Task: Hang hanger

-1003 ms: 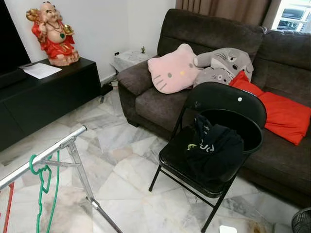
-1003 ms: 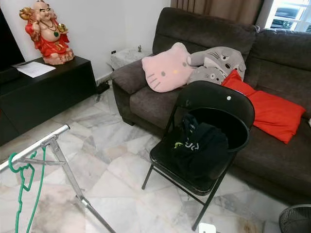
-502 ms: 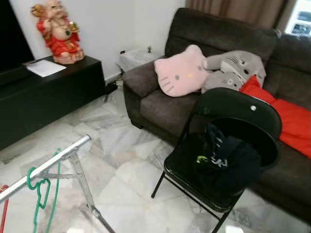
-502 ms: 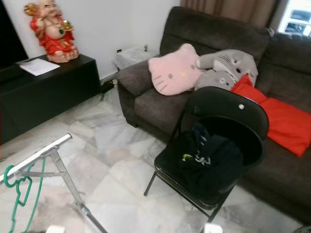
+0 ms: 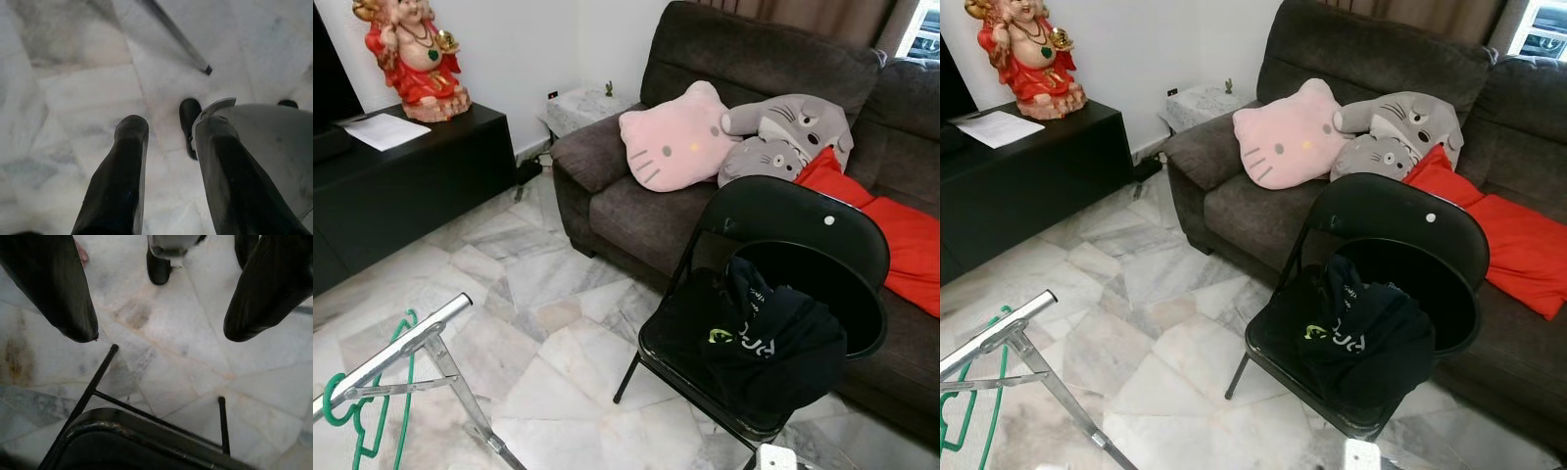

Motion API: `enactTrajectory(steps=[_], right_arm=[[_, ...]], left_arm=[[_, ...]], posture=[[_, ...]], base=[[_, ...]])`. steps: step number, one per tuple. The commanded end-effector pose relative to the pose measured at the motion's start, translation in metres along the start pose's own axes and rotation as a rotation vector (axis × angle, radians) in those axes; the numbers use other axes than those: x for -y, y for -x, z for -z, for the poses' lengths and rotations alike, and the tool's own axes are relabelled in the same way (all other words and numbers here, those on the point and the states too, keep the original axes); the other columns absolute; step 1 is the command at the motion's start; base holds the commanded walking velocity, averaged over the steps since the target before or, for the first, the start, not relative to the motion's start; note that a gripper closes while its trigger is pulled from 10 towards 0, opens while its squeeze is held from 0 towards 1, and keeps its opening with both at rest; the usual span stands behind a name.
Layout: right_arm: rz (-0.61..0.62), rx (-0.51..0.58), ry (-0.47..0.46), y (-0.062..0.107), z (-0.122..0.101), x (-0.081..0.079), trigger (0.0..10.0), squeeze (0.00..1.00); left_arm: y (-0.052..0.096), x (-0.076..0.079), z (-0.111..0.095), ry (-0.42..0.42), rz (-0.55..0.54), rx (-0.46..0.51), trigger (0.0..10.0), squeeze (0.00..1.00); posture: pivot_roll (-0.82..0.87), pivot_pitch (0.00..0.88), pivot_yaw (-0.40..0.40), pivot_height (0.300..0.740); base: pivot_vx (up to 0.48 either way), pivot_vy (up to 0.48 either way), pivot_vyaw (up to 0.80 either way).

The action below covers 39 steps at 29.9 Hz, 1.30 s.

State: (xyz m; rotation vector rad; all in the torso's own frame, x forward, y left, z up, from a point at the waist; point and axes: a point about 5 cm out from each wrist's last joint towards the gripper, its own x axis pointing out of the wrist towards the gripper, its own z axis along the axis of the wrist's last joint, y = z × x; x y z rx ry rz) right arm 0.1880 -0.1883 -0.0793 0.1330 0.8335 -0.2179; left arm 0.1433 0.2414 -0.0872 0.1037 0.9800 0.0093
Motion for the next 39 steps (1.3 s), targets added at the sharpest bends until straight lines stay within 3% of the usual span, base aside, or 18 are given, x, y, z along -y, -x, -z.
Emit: enactTrajectory(steps=[1,8,15,20,25,33,39], right_arm=[[0.056,0.065,-0.04,-0.001,-0.01,0.011,10.0,0.0],[0.107,0.268,-0.117,0.001,-0.039,0.022,10.0,0.0],[0.011,0.511,-0.11,0.016,-0.062,0.014,10.0,0.0],[-0.029,0.599,-0.08,0.031,-0.065,0.004,10.0,0.0],[-0.003,0.624,-0.101,0.036,-0.069,0.008,10.0,0.0],[0.072,0.598,-0.186,0.027,-0.087,0.019,10.0,0.0],[0.033,0.553,-0.216,0.017,-0.1,0.017,10.0,0.0]], left_arm=[[0.001,-0.001,0.004,-0.007,0.0,-0.023,10.0,0.0],[0.001,0.0,0.006,-0.009,0.001,-0.027,10.0,0.0],[0.002,0.0,0.008,-0.013,0.005,-0.032,10.0,0.0],[0.002,0.0,0.008,-0.017,0.007,-0.032,10.0,0.0],[0.002,0.0,0.008,-0.023,0.01,-0.033,10.0,0.0],[0.002,-0.001,0.008,-0.031,0.01,-0.033,10.0,0.0],[0.002,-0.001,0.007,-0.037,0.01,-0.034,10.0,0.0]], posture=[[0.01,0.041,-0.024,0.74],[0.01,0.045,-0.034,0.74],[-0.01,0.046,-0.045,0.74],[-0.02,0.043,-0.045,0.74],[-0.02,0.04,-0.044,0.74],[-0.02,0.027,-0.038,0.74],[-0.02,0.021,-0.029,0.74]], base=[[0.0,0.0,0.0],[0.0,0.0,0.0],[0.0,0.0,0.0],[0.0,0.0,0.0],[0.0,0.0,0.0],[0.0,0.0,0.0],[0.0,0.0,0.0]])
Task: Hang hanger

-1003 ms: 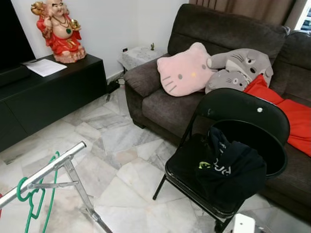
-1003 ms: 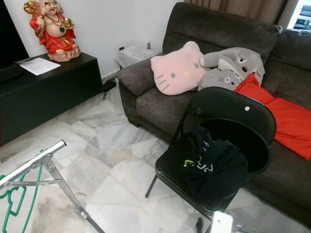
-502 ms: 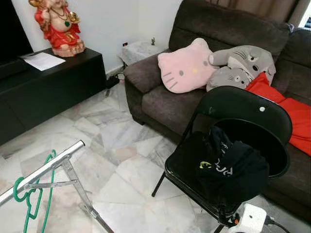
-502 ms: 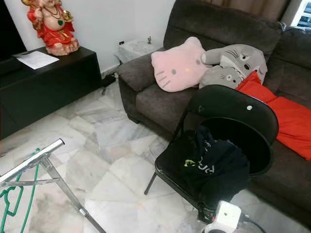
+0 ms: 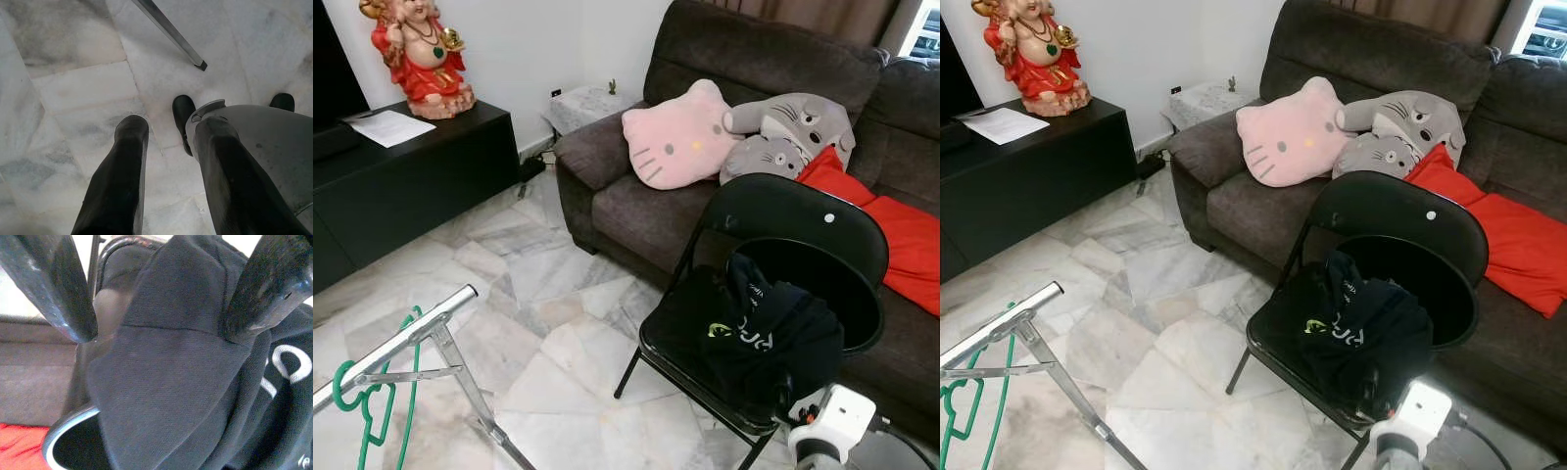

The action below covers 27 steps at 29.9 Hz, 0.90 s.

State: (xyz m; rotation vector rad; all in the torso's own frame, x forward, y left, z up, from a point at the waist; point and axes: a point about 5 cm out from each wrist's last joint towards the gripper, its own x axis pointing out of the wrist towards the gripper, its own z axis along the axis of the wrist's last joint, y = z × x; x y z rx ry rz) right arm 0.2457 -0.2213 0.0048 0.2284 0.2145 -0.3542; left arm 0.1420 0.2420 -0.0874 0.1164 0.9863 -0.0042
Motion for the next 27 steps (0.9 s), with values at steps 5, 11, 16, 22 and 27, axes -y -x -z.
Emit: enactTrajectory(steps=[5,11,16,22,27], right_arm=[[0.001,-0.09,0.001,-0.008,0.007,-0.001,10.0,0.0],[0.013,-0.101,-0.01,-0.013,0.007,-0.001,5.9,0.0],[0.017,-0.09,-0.023,-0.019,0.001,-0.001,0.0,0.0],[-0.001,-0.083,-0.023,-0.023,-0.002,-0.006,0.0,0.0],[-0.008,-0.076,-0.029,-0.025,-0.003,-0.009,0.0,0.0]], left_arm=[[0.001,-0.001,0.006,-0.02,0.0,-0.027,10.0,0.0],[0.001,-0.001,0.005,-0.02,-0.004,-0.027,10.0,0.0],[0.001,-0.002,0.005,-0.022,-0.009,-0.029,10.0,0.0],[0.001,-0.002,0.004,-0.021,-0.012,-0.028,10.0,0.0],[0.001,-0.002,0.004,-0.02,-0.014,-0.028,10.0,0.0]], posture=[[-0.01,0.025,-0.03,0.74],[-0.01,0.037,-0.025,0.74],[-0.01,0.043,-0.024,0.74],[0.0,0.047,-0.026,0.74],[0.0,0.048,-0.027,0.74]], base=[[0.0,0.0,0.0],[0.0,0.0,0.0],[0.0,0.0,0.0],[0.0,0.0,0.0],[0.0,0.0,0.0]])
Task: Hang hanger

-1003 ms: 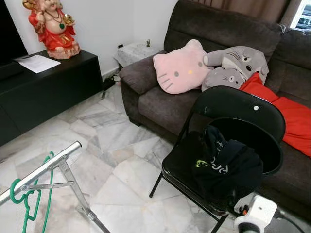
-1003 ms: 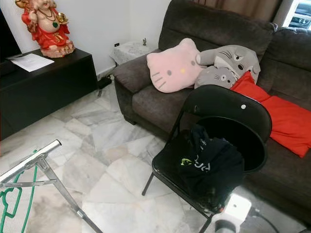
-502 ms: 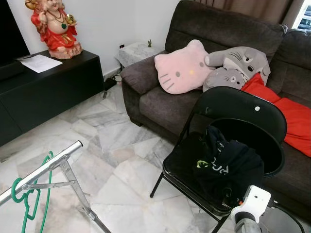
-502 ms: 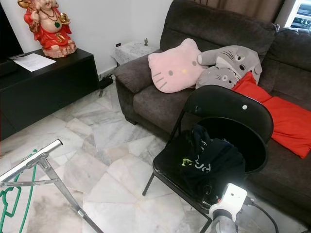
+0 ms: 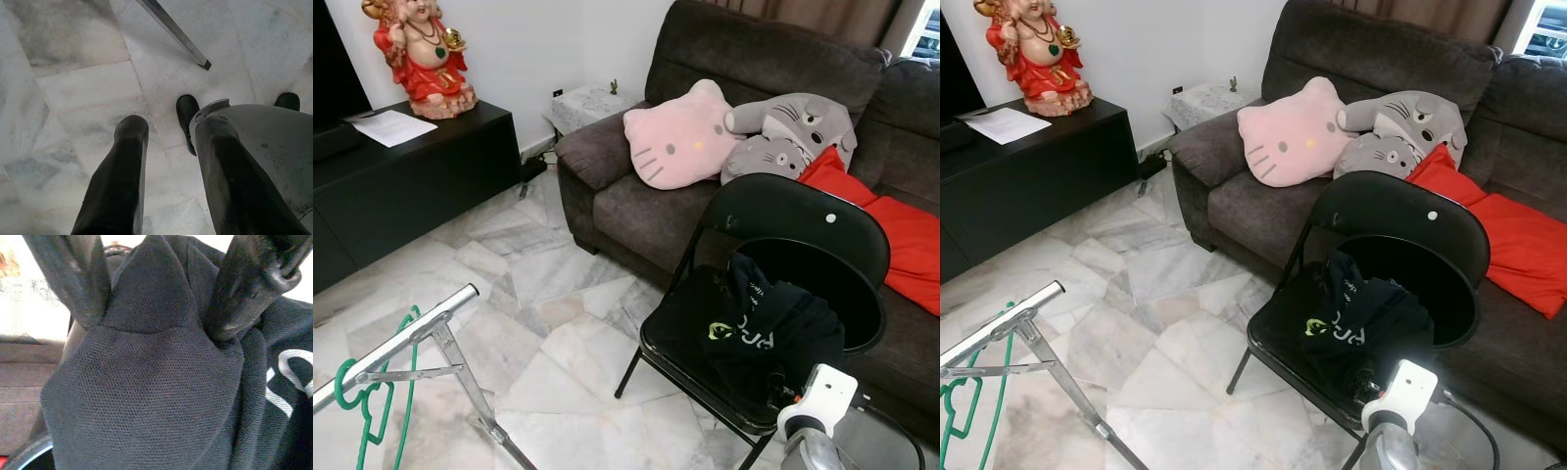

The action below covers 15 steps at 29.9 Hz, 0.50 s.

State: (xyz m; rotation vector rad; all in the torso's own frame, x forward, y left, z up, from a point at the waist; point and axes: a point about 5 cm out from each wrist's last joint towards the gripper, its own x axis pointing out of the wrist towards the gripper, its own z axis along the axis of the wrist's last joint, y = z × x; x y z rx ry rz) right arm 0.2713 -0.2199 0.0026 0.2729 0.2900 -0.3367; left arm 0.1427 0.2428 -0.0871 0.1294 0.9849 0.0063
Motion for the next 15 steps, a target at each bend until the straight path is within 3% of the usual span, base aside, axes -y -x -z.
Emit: enactTrajectory(steps=[1,15], right_arm=[[-0.007,0.014,0.006,-0.001,-0.002,-0.001,0.0,0.0],[-0.073,0.09,0.007,0.0,-0.013,-0.017,0.0,0.0]], left_arm=[[0.001,-0.001,0.005,-0.014,0.001,-0.029,10.0,0.0],[0.001,0.0,0.005,-0.013,-0.001,-0.029,10.0,0.0]], posture=[[0.0,0.048,-0.029,0.74],[0.0,0.049,-0.031,0.74]], base=[[0.0,0.0,0.0],[0.0,0.0,0.0]])
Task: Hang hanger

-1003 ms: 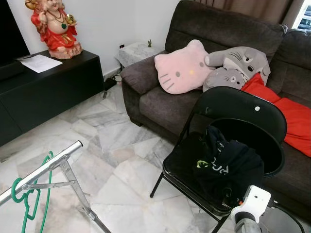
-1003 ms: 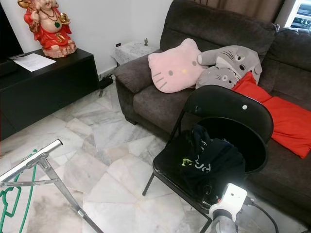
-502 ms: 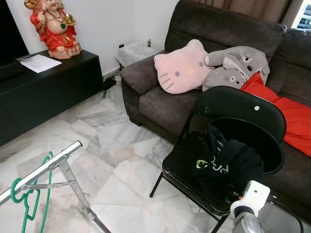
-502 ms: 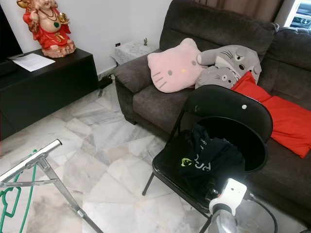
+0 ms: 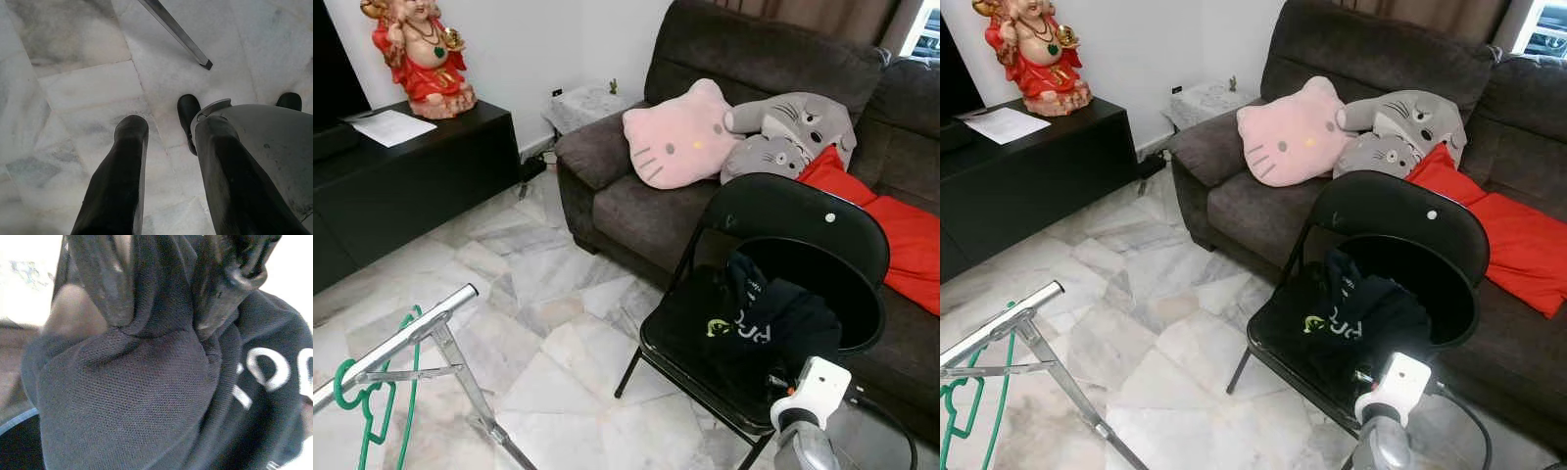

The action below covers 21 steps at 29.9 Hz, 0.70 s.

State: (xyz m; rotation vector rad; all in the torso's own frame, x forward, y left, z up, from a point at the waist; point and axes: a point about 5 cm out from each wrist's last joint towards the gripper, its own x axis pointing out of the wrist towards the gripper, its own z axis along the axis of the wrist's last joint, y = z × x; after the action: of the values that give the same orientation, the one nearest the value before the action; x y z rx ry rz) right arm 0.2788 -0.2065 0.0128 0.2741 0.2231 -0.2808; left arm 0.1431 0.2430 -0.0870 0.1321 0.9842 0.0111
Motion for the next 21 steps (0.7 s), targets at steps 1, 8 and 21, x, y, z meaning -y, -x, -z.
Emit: enactTrajectory(steps=[1,8,21], right_arm=[[-0.012,0.038,0.009,-0.001,-0.007,-0.001,0.0,0.0],[-0.048,0.134,0.008,-0.005,-0.031,-0.011,0.0,0.0],[-0.142,0.501,-0.042,-0.015,-0.155,-0.037,0.0,0.0]], left_arm=[[0.001,0.0,0.005,-0.013,0.005,-0.029,10.0,0.0],[0.001,0.001,0.005,-0.01,0.006,-0.027,10.0,0.0],[0.0,0.001,0.004,-0.005,0.004,-0.024,10.0,0.0]], posture=[[-0.01,0.048,-0.032,0.74],[-0.01,0.046,-0.033,0.74],[-0.01,0.044,-0.033,0.74]], base=[[0.0,0.0,0.0],[0.0,0.0,0.0],[0.0,0.0,0.0]])
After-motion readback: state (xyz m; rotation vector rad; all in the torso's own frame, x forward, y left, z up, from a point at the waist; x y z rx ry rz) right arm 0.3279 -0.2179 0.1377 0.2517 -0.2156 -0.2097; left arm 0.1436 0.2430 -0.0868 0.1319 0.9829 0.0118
